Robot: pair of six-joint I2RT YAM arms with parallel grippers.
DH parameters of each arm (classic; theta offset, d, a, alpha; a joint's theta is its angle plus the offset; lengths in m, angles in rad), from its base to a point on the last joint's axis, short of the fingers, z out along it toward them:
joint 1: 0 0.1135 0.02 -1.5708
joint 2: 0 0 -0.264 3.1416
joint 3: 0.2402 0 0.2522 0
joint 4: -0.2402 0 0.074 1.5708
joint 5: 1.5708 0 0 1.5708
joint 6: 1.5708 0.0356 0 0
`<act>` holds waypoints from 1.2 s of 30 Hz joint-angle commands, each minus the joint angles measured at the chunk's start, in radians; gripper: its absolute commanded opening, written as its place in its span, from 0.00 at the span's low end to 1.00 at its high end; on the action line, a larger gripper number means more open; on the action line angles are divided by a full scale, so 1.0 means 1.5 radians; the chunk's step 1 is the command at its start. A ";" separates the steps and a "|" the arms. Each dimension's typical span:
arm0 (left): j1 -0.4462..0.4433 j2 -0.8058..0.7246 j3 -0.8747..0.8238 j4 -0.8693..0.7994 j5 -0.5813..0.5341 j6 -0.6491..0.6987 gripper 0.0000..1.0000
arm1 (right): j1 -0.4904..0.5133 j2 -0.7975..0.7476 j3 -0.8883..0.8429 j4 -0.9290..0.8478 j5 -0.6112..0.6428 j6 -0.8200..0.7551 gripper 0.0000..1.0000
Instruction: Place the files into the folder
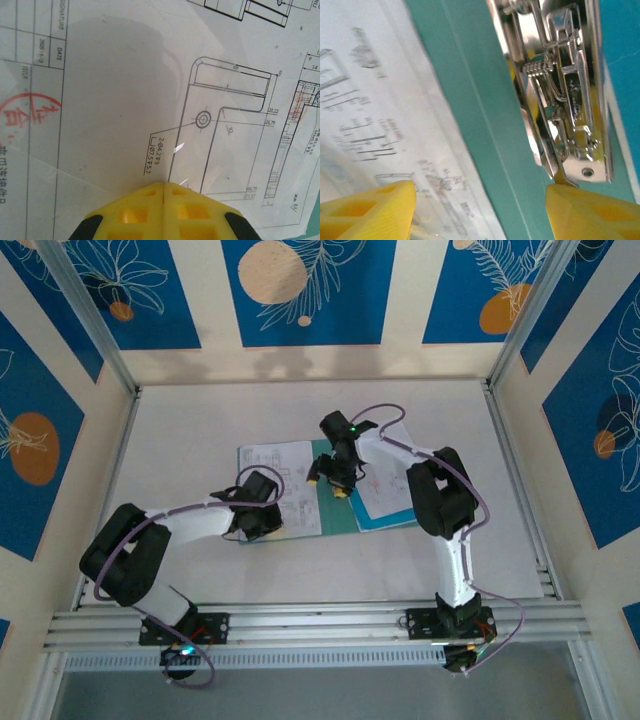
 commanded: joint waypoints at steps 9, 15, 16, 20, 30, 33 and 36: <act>0.014 0.011 -0.031 -0.115 -0.030 0.000 0.00 | 0.007 -0.073 -0.029 0.028 0.069 0.024 0.68; 0.014 0.010 -0.028 -0.118 -0.035 0.006 0.00 | 0.021 -0.128 -0.108 0.101 0.078 0.054 0.68; 0.014 0.011 -0.027 -0.121 -0.036 0.008 0.00 | 0.022 -0.137 -0.117 0.110 0.076 0.056 0.67; 0.020 0.004 -0.018 -0.149 -0.058 0.026 0.00 | 0.023 -0.166 -0.136 0.111 0.077 0.057 0.65; 0.022 -0.044 0.024 -0.174 -0.054 0.061 0.11 | -0.064 -0.291 -0.289 0.133 0.058 0.061 0.60; -0.001 -0.058 0.071 -0.187 -0.053 0.061 0.26 | -0.119 -0.298 -0.329 0.141 0.022 0.038 0.54; -0.041 -0.044 0.114 -0.177 -0.040 0.044 0.28 | -0.154 -0.274 -0.331 0.123 0.001 0.011 0.51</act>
